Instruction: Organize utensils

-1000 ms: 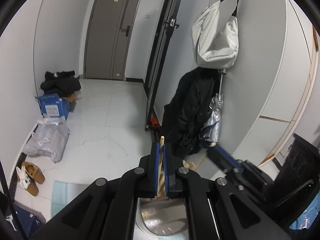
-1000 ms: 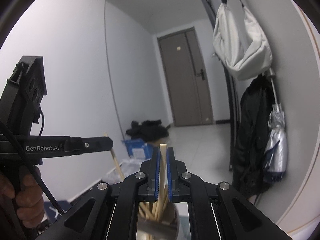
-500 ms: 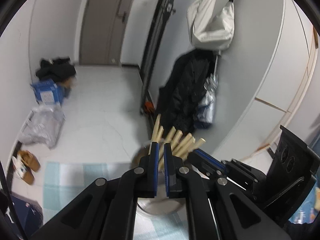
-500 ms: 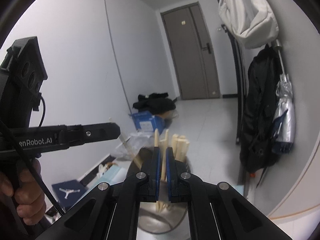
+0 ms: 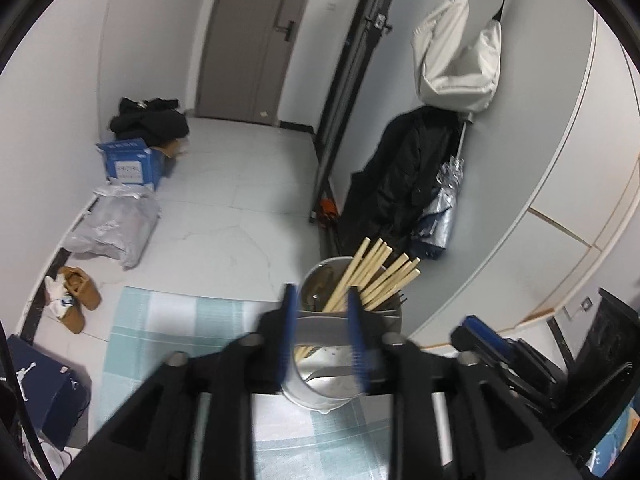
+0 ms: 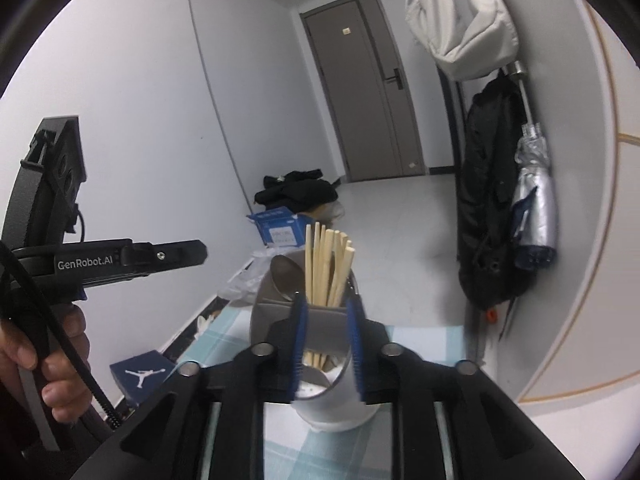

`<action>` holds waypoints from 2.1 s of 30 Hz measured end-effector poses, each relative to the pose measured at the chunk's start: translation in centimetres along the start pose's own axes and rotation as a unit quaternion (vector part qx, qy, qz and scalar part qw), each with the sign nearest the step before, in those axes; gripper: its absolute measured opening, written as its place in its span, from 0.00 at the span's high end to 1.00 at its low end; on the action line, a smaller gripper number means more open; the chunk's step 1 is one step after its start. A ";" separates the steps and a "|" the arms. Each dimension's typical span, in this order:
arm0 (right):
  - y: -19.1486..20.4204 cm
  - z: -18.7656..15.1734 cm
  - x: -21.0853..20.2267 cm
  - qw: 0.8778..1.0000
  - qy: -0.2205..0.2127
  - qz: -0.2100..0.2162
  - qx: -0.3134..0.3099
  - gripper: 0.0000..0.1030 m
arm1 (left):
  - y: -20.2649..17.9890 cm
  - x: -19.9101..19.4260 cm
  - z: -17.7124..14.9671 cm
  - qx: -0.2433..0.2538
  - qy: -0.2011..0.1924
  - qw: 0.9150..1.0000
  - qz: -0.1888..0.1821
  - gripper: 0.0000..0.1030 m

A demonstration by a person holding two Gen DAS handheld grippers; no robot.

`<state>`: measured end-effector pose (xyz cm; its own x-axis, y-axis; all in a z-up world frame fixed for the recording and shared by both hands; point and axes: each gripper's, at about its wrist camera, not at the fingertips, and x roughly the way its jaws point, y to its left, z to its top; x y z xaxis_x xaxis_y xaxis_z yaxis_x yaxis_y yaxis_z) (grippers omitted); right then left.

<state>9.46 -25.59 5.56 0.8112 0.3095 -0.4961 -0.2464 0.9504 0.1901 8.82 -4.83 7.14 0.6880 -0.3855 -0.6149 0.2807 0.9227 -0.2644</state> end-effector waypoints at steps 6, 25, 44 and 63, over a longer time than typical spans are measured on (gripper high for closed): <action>1.7 0.8 -3.0 1.000 -0.024 0.000 -0.010 0.57 | -0.4 -3.5 -0.5 0.003 -0.053 0.998 0.030 0.41; 5.9 -0.4 -9.6 0.996 -0.081 -0.018 -0.037 0.16 | 0.3 -9.3 -4.1 -0.005 -0.157 0.985 0.076 0.01; 7.2 -3.5 -13.5 0.992 -0.113 -0.036 -0.042 0.00 | 0.9 -11.5 -8.3 0.009 -0.191 0.977 0.094 0.01; 7.1 -7.1 -12.4 0.992 -0.091 -0.074 -0.039 0.00 | 0.8 -9.7 -10.7 0.009 -0.168 0.981 0.101 0.01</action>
<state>-6.09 -22.48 7.05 0.9224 0.1621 -0.3505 -0.1515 0.9868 0.0576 -4.81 -0.42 4.90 0.9118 -0.1731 -0.3724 0.1261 0.9810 -0.1473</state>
